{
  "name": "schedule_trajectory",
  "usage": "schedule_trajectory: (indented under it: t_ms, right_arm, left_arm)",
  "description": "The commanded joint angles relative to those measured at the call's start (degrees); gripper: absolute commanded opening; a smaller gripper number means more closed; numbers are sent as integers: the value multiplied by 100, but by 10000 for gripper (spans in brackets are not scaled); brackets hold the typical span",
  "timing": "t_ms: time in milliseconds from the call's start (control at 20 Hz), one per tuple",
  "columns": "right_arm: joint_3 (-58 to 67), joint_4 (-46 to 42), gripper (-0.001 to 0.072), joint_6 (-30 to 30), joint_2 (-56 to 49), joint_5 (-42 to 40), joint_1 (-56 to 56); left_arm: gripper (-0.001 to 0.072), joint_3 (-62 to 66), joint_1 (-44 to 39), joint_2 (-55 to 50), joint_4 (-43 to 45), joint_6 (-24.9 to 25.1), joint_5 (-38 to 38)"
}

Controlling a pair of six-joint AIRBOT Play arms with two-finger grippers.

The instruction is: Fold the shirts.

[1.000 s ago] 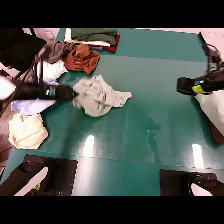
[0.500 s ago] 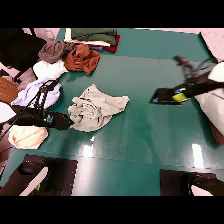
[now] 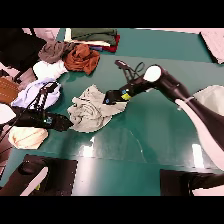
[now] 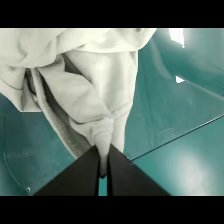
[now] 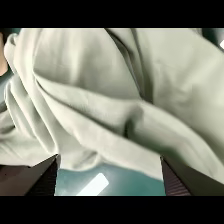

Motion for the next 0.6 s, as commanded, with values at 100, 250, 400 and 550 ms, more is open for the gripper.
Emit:
schedule_trajectory:
  t_ms: [100,250,400,550]
  right_arm:
    - [1519,76,704,-1176,-1060,1314,83]
    - [2103,-468,704,-1368,-1174,1569,129]
    - [2238,-490,704,-1526,-1176,1532,133]
    - [1954,-291,703,-1740,-1174,1508,155]
  left_arm:
    - [27,-4,-2,7,4,2,37]
    - [27,-7,-2,7,9,20,116]
    - [27,-7,-2,7,17,15,216]
    - [27,-7,0,7,17,15,243]
